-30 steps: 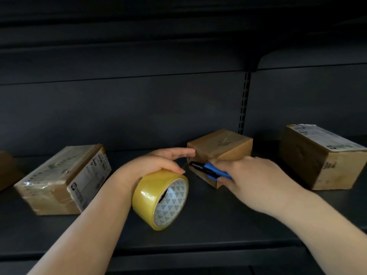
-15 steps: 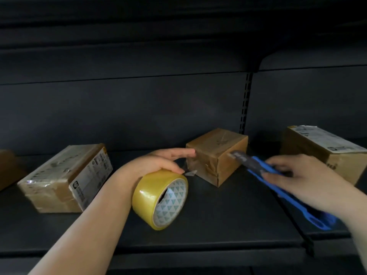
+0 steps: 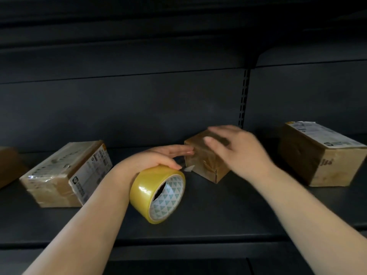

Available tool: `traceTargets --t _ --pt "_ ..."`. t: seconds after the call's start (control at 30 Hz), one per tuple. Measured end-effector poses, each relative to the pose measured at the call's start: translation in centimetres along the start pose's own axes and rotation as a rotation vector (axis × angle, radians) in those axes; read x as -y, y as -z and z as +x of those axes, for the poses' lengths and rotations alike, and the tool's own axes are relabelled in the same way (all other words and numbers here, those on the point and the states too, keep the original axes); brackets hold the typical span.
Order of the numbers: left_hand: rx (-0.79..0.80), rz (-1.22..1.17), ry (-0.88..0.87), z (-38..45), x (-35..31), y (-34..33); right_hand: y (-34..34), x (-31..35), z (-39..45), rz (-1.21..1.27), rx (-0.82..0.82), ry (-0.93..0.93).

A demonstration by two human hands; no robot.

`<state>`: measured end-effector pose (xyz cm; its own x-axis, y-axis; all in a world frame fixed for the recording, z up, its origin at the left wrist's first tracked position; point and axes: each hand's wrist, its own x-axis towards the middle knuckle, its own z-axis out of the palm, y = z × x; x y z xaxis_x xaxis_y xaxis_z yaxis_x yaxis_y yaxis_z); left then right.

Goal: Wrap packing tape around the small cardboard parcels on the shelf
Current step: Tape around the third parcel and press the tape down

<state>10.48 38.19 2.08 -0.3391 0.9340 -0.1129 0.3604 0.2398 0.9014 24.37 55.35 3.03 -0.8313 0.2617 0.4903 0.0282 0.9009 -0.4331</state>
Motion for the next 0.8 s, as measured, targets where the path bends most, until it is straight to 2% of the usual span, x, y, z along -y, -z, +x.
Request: traceTargets --t 0.07,0.13,0.27,0.33,0.47,0.6,0.73,0.8 --pt "0.001 -0.013 0.018 -0.1 0.0 -0.1 -2.8 0.9 1.0 -0.115 0.072 0.054" --pt "0.001 -0.037 0.05 -0.5 0.2 0.0 -4.8 0.3 1.4 -0.2 0.038 0.098" --pt "0.037 -0.085 0.08 -2.0 0.6 0.5 -5.1 -0.8 1.9 -0.208 0.001 0.148" --pt "0.001 -0.136 0.056 -2.7 0.9 0.6 -5.4 -0.8 2.0 -0.246 0.004 0.159" --pt "-0.174 -0.228 -0.051 -4.2 1.3 1.2 -5.7 -0.8 1.3 -0.248 -0.008 0.264" --pt "-0.467 -0.378 -0.214 -6.4 1.8 1.4 -4.6 0.2 1.0 -0.081 0.106 0.4" --pt "-0.705 -0.467 -0.324 -8.0 2.7 1.6 -3.4 1.7 0.9 0.029 0.254 0.377" --pt "-0.743 -0.46 -0.354 -8.8 2.9 1.8 -2.6 2.1 1.3 -0.054 0.305 0.303"
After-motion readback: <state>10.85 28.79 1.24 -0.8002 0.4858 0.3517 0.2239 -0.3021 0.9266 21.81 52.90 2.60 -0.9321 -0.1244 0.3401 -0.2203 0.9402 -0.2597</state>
